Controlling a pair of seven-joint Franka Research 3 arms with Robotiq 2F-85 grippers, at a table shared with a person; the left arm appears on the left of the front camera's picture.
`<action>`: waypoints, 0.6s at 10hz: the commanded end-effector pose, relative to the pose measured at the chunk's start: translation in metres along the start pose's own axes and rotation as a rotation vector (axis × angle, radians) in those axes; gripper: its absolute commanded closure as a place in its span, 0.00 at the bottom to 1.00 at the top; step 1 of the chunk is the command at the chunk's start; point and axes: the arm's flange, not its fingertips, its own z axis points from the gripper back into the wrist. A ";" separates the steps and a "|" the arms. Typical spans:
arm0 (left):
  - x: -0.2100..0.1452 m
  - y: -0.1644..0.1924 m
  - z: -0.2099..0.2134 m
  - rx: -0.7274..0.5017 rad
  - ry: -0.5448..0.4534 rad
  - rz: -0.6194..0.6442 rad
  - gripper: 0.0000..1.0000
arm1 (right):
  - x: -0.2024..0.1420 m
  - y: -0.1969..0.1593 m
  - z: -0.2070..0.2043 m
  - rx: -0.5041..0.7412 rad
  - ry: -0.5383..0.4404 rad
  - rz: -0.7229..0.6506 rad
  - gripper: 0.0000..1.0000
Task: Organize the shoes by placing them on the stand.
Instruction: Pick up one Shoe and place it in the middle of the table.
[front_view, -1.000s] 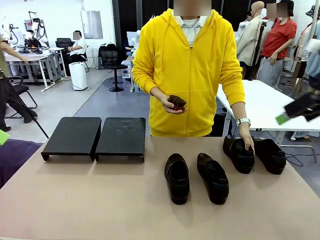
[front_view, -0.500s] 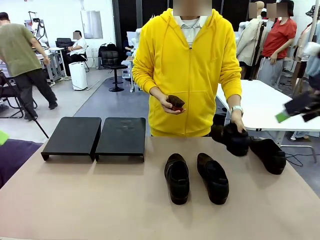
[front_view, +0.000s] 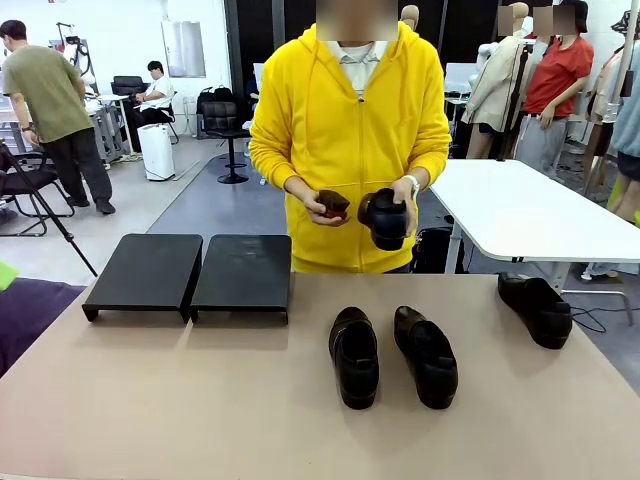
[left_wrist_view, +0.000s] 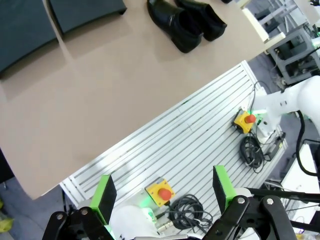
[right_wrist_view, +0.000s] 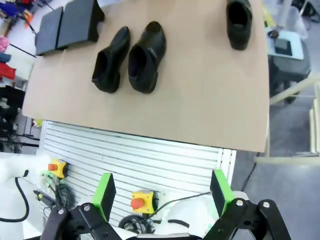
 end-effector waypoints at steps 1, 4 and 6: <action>0.000 -0.001 0.002 -0.016 0.000 -0.013 0.00 | 0.029 0.020 -0.033 0.012 0.025 0.015 0.00; 0.000 -0.001 0.002 -0.016 0.000 -0.013 0.00 | 0.082 0.081 -0.106 0.011 0.002 0.033 0.00; 0.000 -0.001 0.002 -0.016 0.000 -0.013 0.00 | 0.103 0.132 -0.167 0.013 -0.044 0.123 0.00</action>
